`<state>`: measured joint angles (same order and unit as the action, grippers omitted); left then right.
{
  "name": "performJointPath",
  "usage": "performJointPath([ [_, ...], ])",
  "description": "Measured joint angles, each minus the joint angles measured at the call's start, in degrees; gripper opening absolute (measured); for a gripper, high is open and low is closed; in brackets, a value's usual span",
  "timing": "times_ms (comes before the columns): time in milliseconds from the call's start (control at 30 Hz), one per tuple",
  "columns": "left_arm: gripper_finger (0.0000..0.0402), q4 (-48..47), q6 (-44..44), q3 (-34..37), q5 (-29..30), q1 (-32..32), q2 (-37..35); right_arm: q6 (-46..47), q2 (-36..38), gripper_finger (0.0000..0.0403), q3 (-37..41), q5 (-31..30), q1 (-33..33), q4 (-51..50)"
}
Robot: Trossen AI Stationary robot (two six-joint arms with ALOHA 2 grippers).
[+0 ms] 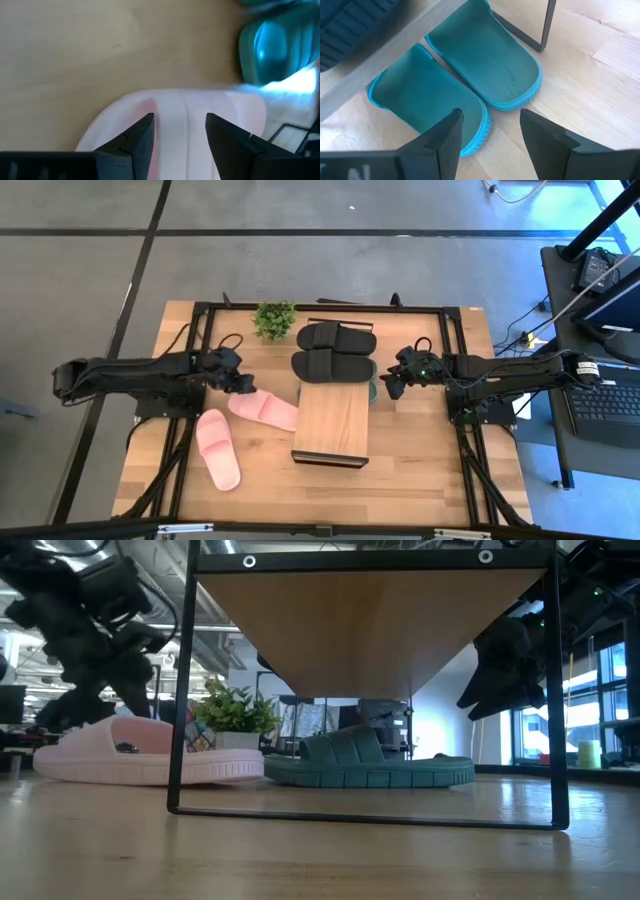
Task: Pick and place slides into the shelf
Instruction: Put the right pink slide under the shelf
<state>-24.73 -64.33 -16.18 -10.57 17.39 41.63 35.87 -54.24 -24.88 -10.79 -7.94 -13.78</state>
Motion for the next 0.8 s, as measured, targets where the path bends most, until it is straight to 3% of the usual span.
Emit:
performJointPath([
  [300, 0.0169, 2.52, -1.6, 2.71, -1.24, 0.0, -5.62, 0.01, 0.0, 0.0199, 0.0, -0.09, 0.0, -0.3],
  [467, 0.0169, -4.11, -2.46, 2.73, -0.83, -0.03, -5.66, -0.01, 0.0, 0.0199, 0.0, -0.13, 0.0, -0.3],
  [800, 0.0169, -1.75, -3.06, 2.73, -3.77, -3.06, -4.92, 0.02, 0.0, 0.0199, 0.0, -0.28, -0.02, -0.3],
])
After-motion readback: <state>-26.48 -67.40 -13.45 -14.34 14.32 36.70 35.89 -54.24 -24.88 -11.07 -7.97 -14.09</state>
